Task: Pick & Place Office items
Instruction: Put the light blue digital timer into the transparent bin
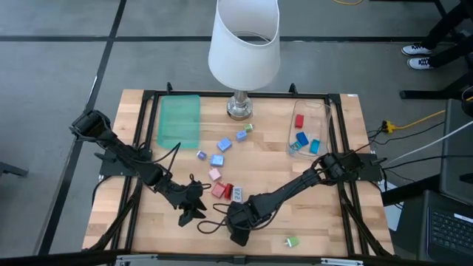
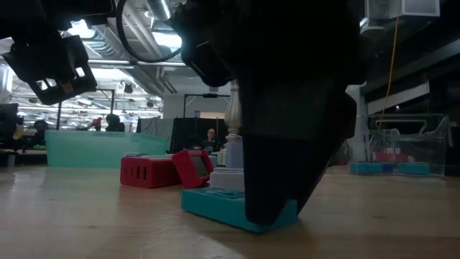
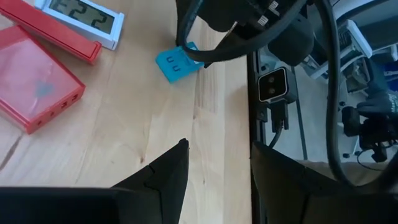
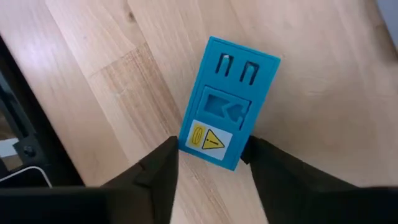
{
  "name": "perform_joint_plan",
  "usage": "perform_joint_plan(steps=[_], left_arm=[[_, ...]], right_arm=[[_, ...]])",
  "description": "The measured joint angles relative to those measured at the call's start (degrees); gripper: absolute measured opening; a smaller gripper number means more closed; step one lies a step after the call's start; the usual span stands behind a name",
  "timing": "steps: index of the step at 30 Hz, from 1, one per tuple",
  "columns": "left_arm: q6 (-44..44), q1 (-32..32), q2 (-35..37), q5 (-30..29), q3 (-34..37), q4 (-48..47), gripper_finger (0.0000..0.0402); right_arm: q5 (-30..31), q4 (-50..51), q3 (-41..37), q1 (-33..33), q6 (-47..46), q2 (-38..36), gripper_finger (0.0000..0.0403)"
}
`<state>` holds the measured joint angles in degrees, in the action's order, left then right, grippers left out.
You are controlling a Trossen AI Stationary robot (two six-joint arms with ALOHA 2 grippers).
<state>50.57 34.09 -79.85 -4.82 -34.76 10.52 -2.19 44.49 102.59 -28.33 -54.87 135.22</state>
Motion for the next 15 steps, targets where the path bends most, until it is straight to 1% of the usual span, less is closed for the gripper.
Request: perform_joint_plan(steps=[3, 4, 7, 10, 15], left_arm=[[-0.4, 0.0, 0.0, 0.0, 0.0, 0.0, 0.0168], [-0.4, 0.0, 0.0, 0.0, 0.0, 0.0, 0.0168], [-0.6, 0.0, 0.0, -0.1, 0.0, 0.0, 0.0168], [-0.6, 0.0, 0.0, -0.3, 0.0, 0.0, 0.0168], [-0.8, 0.0, 0.0, -2.6, 0.0, 0.6, 0.0168]], right_arm=[[0.5, -0.2, 0.0, 0.1, 0.1, -0.1, 0.0135], [0.6, -0.3, 0.0, 0.2, 0.0, -0.1, 0.0127], [0.1, -0.4, 0.0, 0.6, -0.4, -0.1, 0.0127], [-1.7, 0.1, 0.6, 1.0, -0.4, -0.1, 0.0127], [-1.7, 1.1, 1.0, 1.1, -0.2, -0.9, 0.0127]])
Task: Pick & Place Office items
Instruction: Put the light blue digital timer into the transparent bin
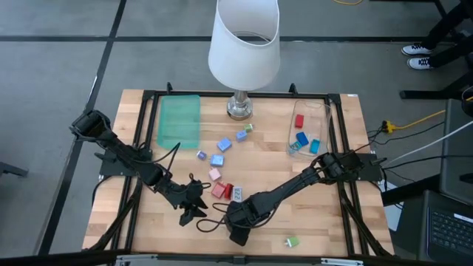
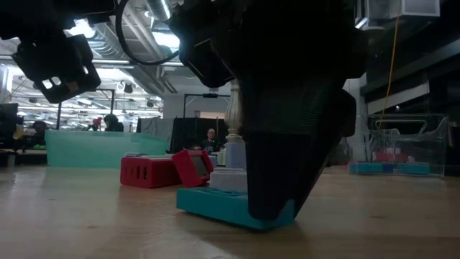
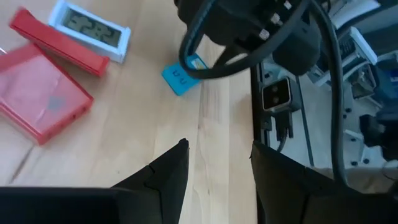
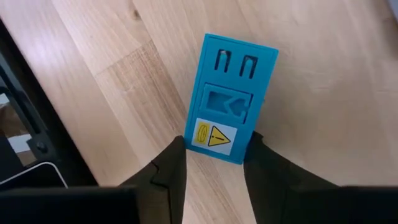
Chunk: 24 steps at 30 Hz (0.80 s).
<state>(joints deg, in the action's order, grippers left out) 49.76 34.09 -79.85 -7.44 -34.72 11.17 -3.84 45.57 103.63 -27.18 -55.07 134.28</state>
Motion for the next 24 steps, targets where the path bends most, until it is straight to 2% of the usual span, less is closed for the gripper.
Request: perform_joint_plan(steps=[3, 9, 15, 24], left_arm=[[-0.6, -0.1, 0.0, -1.7, 0.0, 1.0, 0.0168], [-1.0, -0.1, 0.0, -3.6, 0.0, 1.2, 0.0168], [-1.9, -0.1, 0.0, -5.4, 0.0, 2.3, 0.0168], [-2.6, -0.1, 0.0, -9.1, 0.0, 4.3, 0.0168]], right_arm=[[1.0, 1.7, -0.2, 0.2, 0.4, -1.2, 0.0127], [4.7, 12.8, -0.8, 1.0, 0.7, -4.5, 0.0127], [4.0, 19.8, -0.6, 1.7, 2.0, -10.5, 0.0127], [9.4, 31.5, -0.5, 5.2, 2.4, -20.2, 0.0129]])
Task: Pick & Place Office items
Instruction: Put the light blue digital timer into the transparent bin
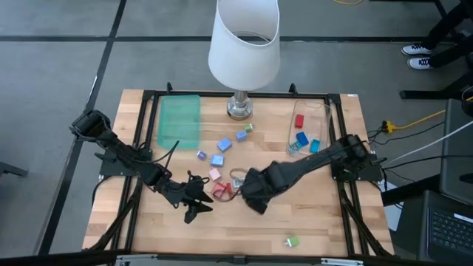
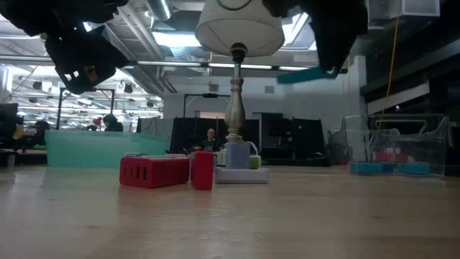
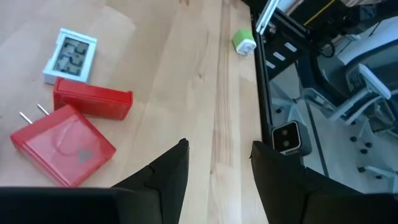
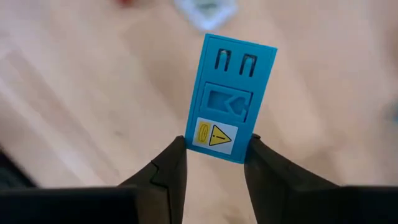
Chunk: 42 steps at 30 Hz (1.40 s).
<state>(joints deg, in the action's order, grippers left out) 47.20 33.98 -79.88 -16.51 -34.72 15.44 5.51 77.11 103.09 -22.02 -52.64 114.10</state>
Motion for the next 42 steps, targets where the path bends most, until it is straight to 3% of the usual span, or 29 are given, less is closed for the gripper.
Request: perform_joint_plan(steps=[7, 20, 30, 37, 42], left_arm=[[0.0, 0.0, 0.0, -0.6, 0.0, 0.2, 0.0168], [-0.6, 0.0, 0.0, -2.0, 0.0, 1.6, 0.0168], [-0.7, 0.0, 0.0, -2.0, 0.0, 1.6, 0.0168], [-0.5, 0.0, 0.0, -2.0, 0.0, 1.5, 0.0168], [1.2, 0.0, 0.0, -3.7, 0.0, 1.5, 0.0168]], right_arm=[[5.0, 13.3, 0.1, 6.6, 5.1, -5.8, 0.0129], [9.2, 12.9, -7.5, 27.2, 13.1, -18.5, 0.0129], [7.6, 12.4, -19.0, 43.4, 20.4, -27.3, 0.0129], [0.7, 4.0, -31.2, 52.0, 24.3, -31.6, 0.0131], [-0.7, 0.8, -38.3, 54.1, 24.4, -31.7, 0.0171]])
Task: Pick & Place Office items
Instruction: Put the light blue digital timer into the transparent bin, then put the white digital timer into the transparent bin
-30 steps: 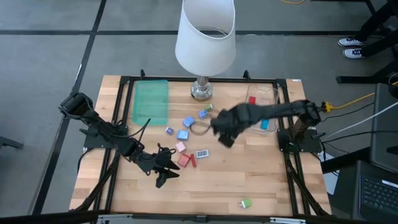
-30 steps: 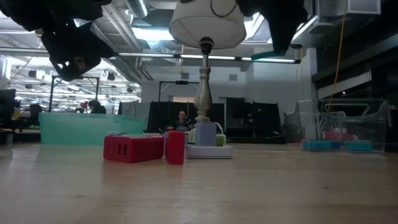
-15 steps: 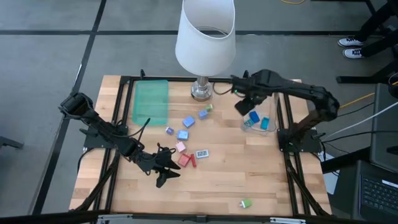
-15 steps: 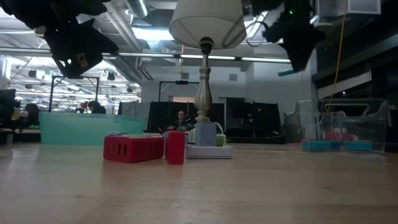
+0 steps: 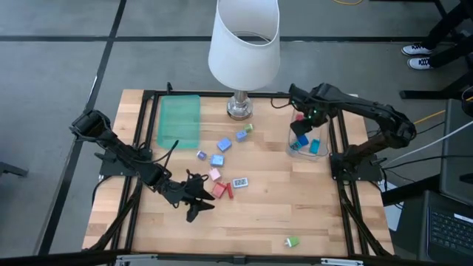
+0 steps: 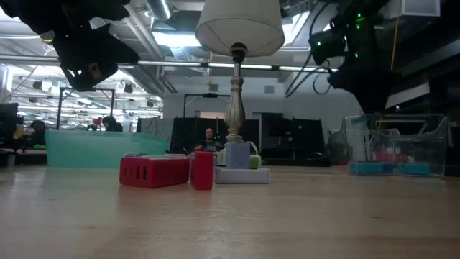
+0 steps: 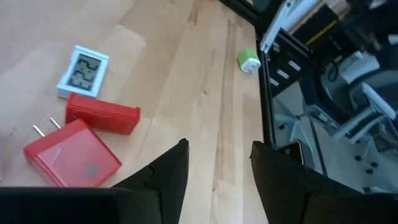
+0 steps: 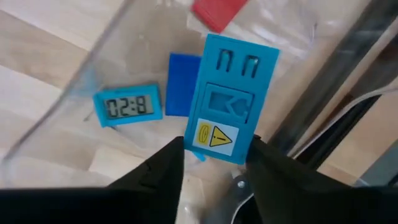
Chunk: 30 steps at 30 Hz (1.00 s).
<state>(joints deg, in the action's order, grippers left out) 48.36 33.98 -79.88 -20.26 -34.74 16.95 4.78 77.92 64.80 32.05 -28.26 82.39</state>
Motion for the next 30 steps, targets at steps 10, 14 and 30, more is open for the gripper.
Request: perform_joint_plan(steps=[10, 14, 30], left_arm=[[2.0, -2.7, 0.0, -3.0, 0.0, 1.2, 0.0168], [-0.7, -4.4, 0.0, -4.1, 0.0, 2.7, 0.0168], [-12.0, -13.6, 0.0, -11.6, 0.0, 28.4, 0.0168]], right_arm=[[-1.2, -4.0, -0.3, 0.0, 1.7, 0.0, 0.0259], [-1.1, -3.9, 1.4, -0.1, 1.5, 0.0, 0.0263], [-8.1, -9.1, 3.0, -1.4, 10.5, 0.0, 0.0235]])
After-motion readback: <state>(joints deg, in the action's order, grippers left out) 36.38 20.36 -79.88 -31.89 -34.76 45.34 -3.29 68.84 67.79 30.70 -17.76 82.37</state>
